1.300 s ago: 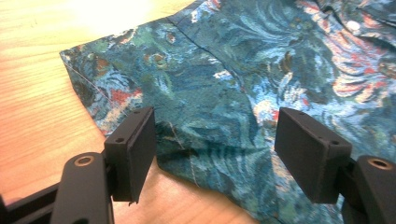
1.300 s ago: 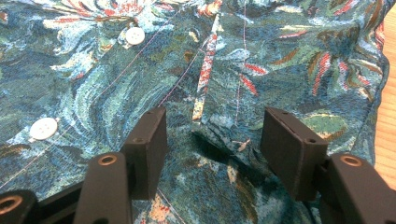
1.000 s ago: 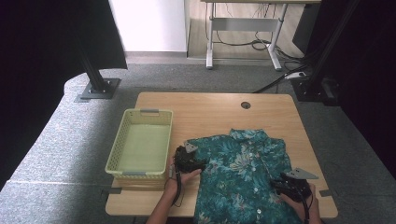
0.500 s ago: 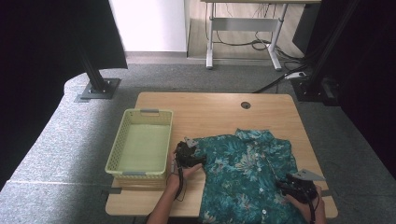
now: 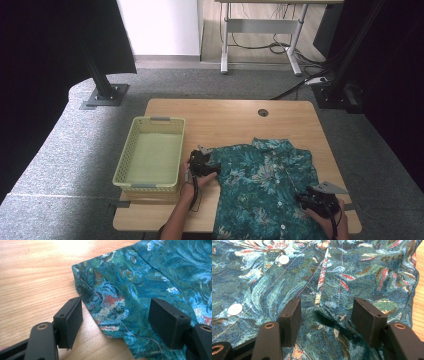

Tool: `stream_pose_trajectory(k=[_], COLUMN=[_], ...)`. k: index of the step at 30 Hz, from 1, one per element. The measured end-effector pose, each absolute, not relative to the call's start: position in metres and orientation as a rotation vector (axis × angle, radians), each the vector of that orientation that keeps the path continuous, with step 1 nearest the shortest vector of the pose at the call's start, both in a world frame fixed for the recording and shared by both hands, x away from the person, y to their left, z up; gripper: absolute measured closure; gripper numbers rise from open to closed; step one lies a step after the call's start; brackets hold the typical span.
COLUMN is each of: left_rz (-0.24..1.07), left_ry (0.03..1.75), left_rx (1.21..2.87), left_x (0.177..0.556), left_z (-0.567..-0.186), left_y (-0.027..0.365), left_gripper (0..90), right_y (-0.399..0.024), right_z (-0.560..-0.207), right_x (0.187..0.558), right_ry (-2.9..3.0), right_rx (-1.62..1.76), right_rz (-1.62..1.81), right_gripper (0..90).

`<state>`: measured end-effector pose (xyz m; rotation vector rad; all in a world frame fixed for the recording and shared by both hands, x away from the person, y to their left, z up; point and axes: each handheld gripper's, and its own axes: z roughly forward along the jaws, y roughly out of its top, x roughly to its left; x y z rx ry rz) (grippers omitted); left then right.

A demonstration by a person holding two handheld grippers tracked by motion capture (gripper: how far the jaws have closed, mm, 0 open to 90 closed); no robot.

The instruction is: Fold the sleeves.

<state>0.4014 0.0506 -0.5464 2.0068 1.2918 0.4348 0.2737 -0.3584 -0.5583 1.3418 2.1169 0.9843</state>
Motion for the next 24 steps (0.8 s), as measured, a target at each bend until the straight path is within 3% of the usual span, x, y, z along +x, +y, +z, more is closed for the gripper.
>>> stream_pose_trajectory(k=[2, 4, 8, 9, 14, 24], left_rz=[0.446, 0.467, 0.440, 0.441, 0.439, 0.383], left_ry=[1.294, 1.310, 1.285, 1.278, 1.284, 1.281], left_rx=[2.005, 1.999, 1.990, 1.997, 2.008, 1.961], left_x=[0.4015, 0.4012, 0.4000, 0.3992, 0.3981, 0.3933], left_z=[-0.5466, -0.5462, -0.5462, -0.5462, -0.5455, -0.5390], left_y=[0.0501, 0.0493, 0.0483, 0.0483, 0.0494, 0.0509], left_gripper=[28.7, 35.6, 57.2, 66.6, 82.8, 88.2], right_y=[-0.3583, -0.3583, -0.3582, -0.3580, -0.3581, -0.3581], right_z=[-0.5584, -0.5584, -0.5585, -0.5585, -0.5585, -0.5586], right_x=[0.2736, 0.2736, 0.2734, 0.2733, 0.2733, 0.2732], right_ry=[2.116, 2.115, 2.113, 2.111, 2.111, 2.111], right_rx=[1.342, 1.342, 1.343, 1.345, 1.344, 1.344], right_rz=[0.985, 0.985, 0.985, 0.985, 0.984, 0.985], right_gripper=[40.5, 40.4, 40.4, 40.4, 40.4, 40.4])
